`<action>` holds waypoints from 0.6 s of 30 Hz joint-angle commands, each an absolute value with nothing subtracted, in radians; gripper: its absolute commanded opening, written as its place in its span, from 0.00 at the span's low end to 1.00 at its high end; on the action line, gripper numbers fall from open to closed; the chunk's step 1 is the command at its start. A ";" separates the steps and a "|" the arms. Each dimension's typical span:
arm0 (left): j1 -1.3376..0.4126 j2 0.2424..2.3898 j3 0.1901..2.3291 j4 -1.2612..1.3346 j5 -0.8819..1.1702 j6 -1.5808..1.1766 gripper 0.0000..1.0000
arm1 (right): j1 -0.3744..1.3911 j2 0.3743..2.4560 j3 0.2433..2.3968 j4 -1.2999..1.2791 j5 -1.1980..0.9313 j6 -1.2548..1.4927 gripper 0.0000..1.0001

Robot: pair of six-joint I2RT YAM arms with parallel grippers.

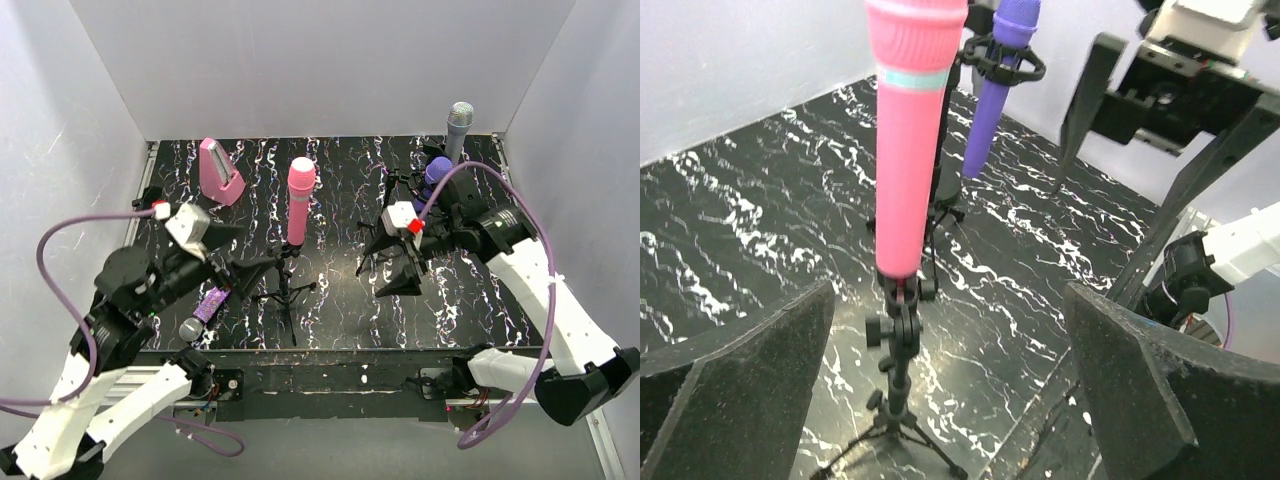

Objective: Attach the microphones to the stand

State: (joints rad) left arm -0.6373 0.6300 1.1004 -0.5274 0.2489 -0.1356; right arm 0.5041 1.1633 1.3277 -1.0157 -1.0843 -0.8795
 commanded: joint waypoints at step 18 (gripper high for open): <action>-0.640 0.302 0.755 -0.597 0.239 -0.199 0.98 | 0.239 0.877 1.051 -1.298 -1.196 -1.209 0.94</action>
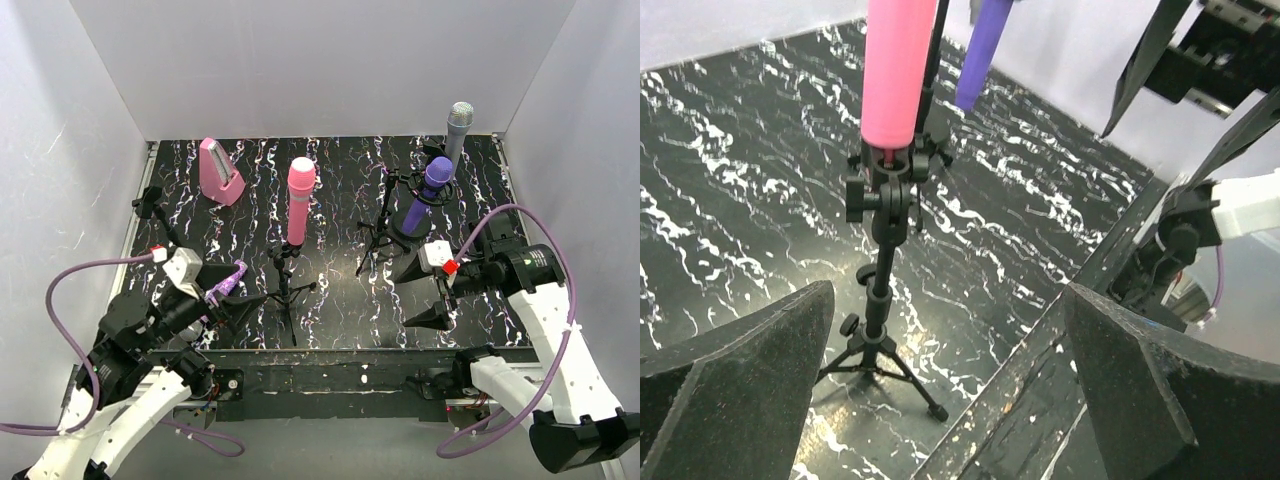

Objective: Attach the microphones to the stand

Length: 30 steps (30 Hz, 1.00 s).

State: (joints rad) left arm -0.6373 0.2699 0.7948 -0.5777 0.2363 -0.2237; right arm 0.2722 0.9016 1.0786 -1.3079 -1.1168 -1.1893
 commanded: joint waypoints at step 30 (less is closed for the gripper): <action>-0.641 0.630 0.385 0.207 0.249 -0.057 0.02 | 0.170 0.847 0.953 -1.186 -1.279 -1.169 0.95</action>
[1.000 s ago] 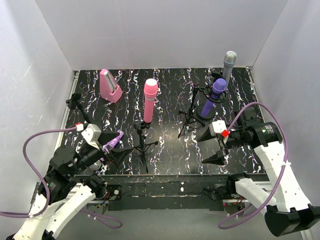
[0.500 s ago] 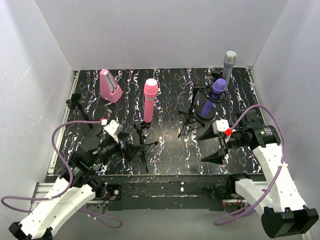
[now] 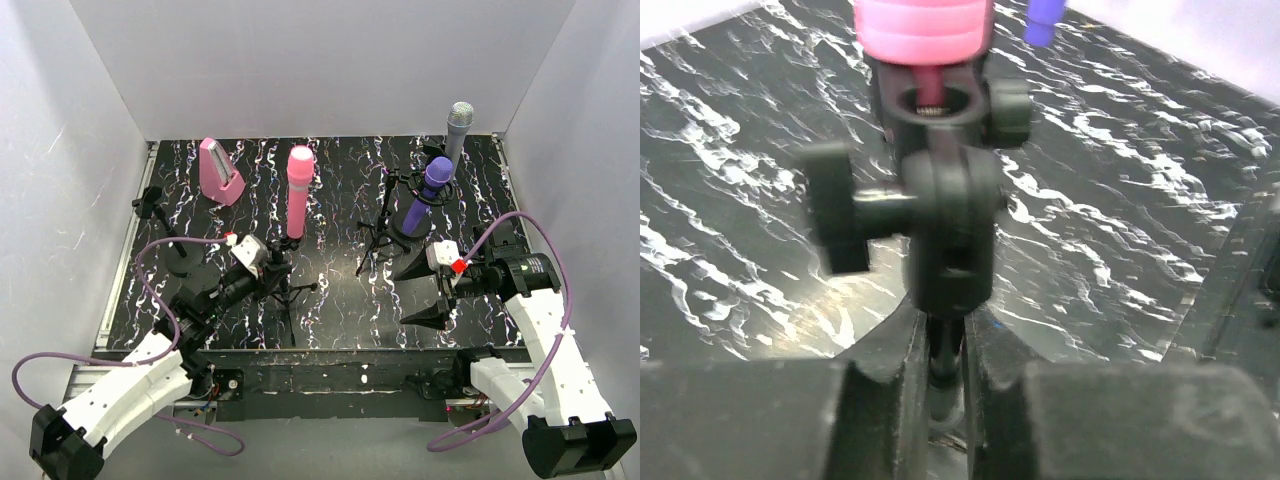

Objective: Attach the microphones to the stand

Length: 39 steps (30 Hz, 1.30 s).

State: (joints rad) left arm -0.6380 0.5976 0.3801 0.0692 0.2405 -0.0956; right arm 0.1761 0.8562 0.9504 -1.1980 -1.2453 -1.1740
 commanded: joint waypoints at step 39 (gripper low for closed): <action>-0.226 1.832 1.054 0.942 0.393 -0.043 0.09 | 0.166 0.854 0.902 -1.180 -1.298 -1.204 0.96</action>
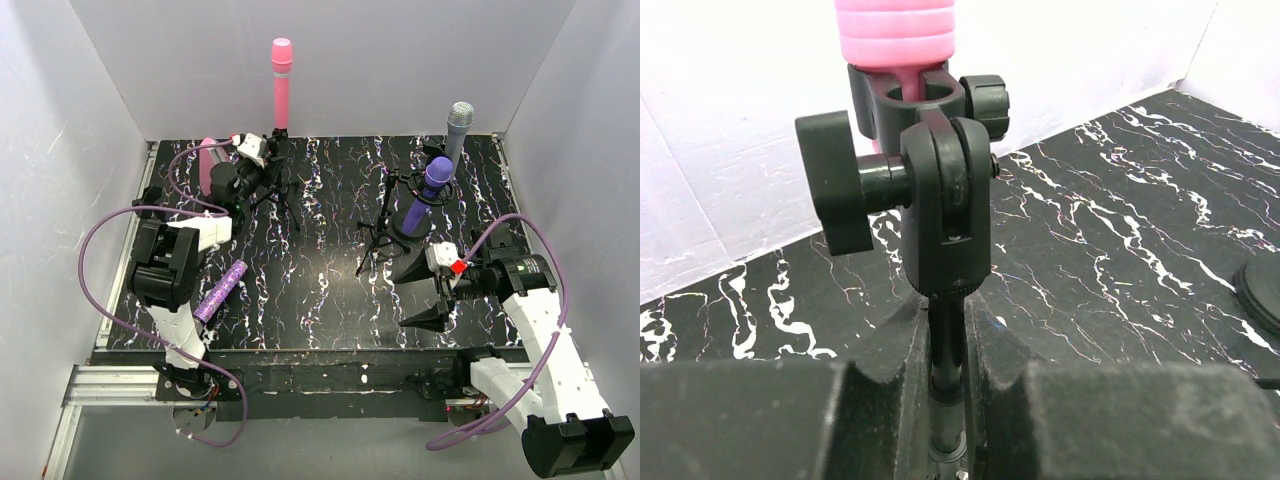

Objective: Attach the microphones to the stand

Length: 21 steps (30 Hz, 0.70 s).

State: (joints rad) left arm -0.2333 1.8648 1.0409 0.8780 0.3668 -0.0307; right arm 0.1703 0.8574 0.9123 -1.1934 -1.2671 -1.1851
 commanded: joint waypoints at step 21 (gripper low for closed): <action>-0.210 1.459 0.770 0.807 0.423 -0.092 0.98 | 0.155 0.836 0.888 -1.180 -1.292 -1.216 0.96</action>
